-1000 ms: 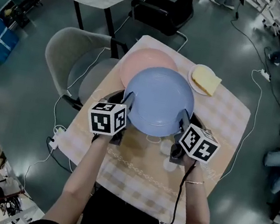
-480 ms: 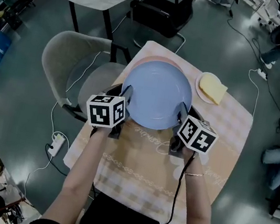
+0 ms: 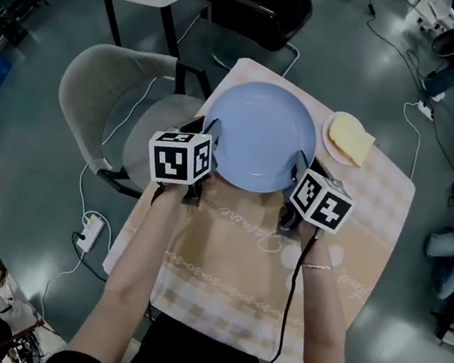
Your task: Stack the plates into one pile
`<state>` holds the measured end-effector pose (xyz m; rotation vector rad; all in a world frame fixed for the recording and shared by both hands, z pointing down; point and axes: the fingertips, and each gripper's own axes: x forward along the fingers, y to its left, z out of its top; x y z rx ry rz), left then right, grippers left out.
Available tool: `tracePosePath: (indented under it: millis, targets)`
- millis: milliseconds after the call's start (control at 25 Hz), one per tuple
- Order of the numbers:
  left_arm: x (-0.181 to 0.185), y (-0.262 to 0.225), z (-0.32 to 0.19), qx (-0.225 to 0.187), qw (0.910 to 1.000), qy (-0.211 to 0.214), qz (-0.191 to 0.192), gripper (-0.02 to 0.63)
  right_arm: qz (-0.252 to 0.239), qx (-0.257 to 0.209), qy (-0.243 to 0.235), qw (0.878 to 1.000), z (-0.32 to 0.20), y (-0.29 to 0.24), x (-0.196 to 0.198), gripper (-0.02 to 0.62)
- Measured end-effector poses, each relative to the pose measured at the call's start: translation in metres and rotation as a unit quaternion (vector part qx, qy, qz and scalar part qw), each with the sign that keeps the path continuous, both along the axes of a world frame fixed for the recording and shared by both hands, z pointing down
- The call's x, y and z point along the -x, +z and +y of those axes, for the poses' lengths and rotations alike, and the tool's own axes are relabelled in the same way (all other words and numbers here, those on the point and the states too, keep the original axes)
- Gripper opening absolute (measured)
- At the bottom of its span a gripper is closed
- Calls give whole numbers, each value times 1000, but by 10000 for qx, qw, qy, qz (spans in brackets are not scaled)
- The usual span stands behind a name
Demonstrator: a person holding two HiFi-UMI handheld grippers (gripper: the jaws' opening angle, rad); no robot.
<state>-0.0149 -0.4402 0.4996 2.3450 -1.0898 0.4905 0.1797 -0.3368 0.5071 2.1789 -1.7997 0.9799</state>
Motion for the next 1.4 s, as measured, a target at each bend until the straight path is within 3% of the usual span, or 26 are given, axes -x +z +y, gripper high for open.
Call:
tracePosePath:
  millis: [320,520,920,1400]
  targets:
    - [-3,17,-10,2,9994,135,-320,109,366,124,-26,9993,-15,11,-4,92]
    - [-4,23,-11,-26,9988,163,-451,117,343,230,-53,9991,-17,25,-5,98]
    - [-6,18,-13,-221,9972,245,-673,155,485,-49,25,9988,-17,18,-11,120]
    - [-3,-13,-6,-530,9979,240,-298,109,654,-569,119,9962,0,-15,-11,111]
